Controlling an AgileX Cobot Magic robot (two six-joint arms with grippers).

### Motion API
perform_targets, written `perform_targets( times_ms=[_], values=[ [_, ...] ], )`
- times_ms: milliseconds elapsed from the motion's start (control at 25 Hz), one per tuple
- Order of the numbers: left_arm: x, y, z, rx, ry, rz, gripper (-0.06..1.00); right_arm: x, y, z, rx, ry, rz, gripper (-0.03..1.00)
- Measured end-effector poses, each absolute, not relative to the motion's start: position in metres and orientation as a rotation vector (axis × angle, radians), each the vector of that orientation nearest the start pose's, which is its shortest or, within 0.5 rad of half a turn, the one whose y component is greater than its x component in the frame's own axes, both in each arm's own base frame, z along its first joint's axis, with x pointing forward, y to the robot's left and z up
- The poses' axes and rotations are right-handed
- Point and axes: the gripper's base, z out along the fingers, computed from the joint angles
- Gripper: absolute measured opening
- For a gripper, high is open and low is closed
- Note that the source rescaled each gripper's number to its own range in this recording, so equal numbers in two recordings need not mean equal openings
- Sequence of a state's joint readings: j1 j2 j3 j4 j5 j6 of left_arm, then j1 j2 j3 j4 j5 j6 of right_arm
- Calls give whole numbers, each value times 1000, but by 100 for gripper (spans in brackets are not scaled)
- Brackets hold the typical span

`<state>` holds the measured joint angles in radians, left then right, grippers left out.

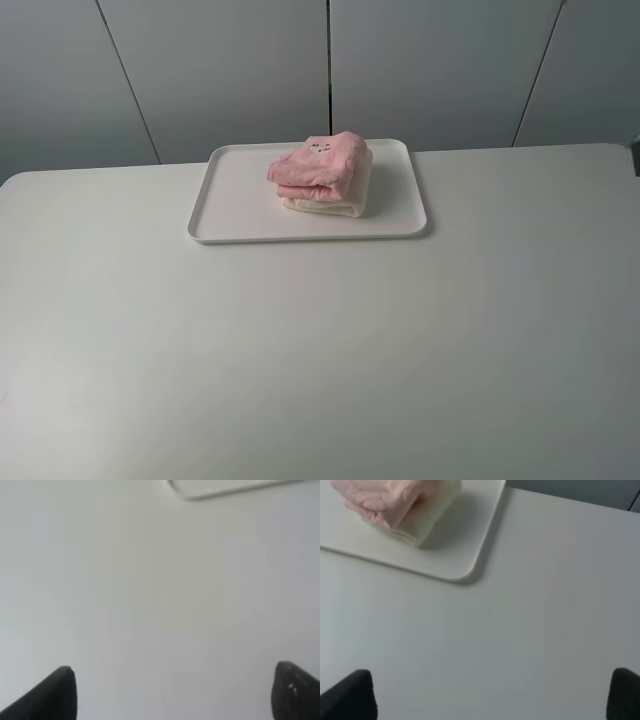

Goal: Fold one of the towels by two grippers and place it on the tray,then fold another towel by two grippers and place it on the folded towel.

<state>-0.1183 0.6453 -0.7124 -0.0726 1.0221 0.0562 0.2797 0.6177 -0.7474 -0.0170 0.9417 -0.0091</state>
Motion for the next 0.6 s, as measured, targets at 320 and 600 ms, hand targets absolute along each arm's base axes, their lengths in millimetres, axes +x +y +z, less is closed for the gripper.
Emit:
perform_targets(
  times_ms=[320,600],
  values=[
    [33,-10,316,233,2169,-110,99,37,10,299,-380,2225,111,100],
    [-1,-7,305,265,2053,-91,99,10,16,280,-526,2160,232,100]
  ],
)
